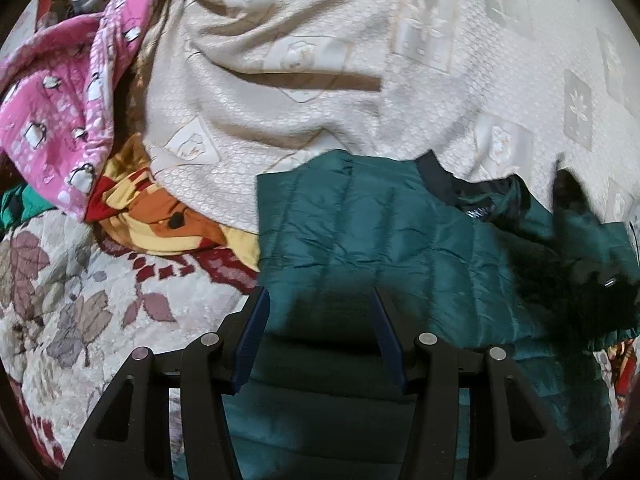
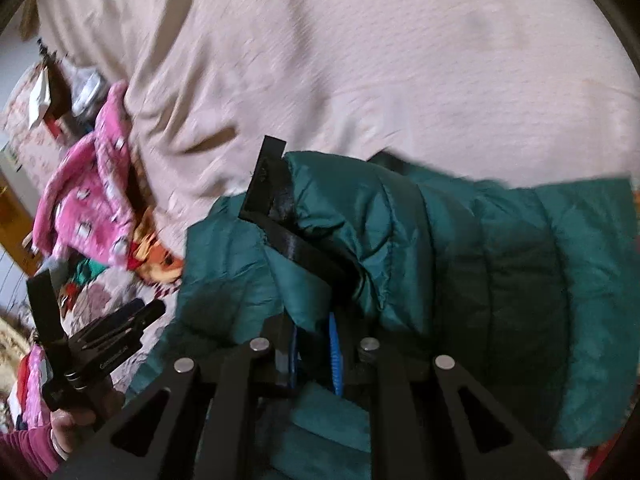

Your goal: Fold large clothes

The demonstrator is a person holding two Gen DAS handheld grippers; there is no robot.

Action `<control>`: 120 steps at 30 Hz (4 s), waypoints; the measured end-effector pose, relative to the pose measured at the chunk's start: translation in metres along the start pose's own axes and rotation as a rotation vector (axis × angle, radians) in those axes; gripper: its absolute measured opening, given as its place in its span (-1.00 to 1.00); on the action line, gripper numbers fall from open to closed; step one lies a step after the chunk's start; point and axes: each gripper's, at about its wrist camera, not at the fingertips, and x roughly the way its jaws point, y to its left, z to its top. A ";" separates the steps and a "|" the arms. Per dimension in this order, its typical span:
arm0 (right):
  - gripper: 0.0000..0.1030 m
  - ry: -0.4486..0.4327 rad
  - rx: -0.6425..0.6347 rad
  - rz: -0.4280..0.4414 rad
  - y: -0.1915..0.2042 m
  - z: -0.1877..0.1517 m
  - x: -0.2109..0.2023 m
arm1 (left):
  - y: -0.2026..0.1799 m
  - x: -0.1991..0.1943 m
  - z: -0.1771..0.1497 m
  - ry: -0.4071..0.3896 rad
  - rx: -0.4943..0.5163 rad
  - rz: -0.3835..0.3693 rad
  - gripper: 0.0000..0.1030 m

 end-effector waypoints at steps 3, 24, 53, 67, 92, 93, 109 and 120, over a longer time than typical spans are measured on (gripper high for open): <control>-0.76 0.050 0.002 0.051 0.021 -0.006 0.041 | 0.015 0.003 0.002 0.003 -0.031 0.003 -0.49; 0.30 0.072 -0.148 -0.115 0.040 -0.026 0.006 | -0.008 0.035 0.009 0.103 -0.136 -0.219 -0.17; 0.22 -0.015 0.122 -0.238 -0.082 -0.037 -0.015 | -0.017 0.035 0.052 -0.021 -0.043 -0.143 -1.00; 0.21 0.070 -0.032 -0.342 -0.055 -0.018 0.061 | 0.019 0.060 0.042 0.061 -0.080 -0.060 -0.50; 0.22 0.105 -0.187 -0.386 -0.013 -0.031 0.103 | -0.025 0.091 0.011 0.106 0.075 -0.009 -0.46; 0.22 0.099 -0.178 -0.381 -0.014 -0.030 0.102 | -0.026 0.092 0.012 0.106 0.081 0.001 -0.46; 0.39 0.116 -0.142 -0.429 -0.055 -0.055 0.048 | -0.026 0.098 0.005 0.096 0.087 0.013 -0.38; 0.45 0.062 -0.125 -0.416 -0.043 -0.055 0.019 | -0.011 0.074 0.015 0.086 0.042 0.005 -0.23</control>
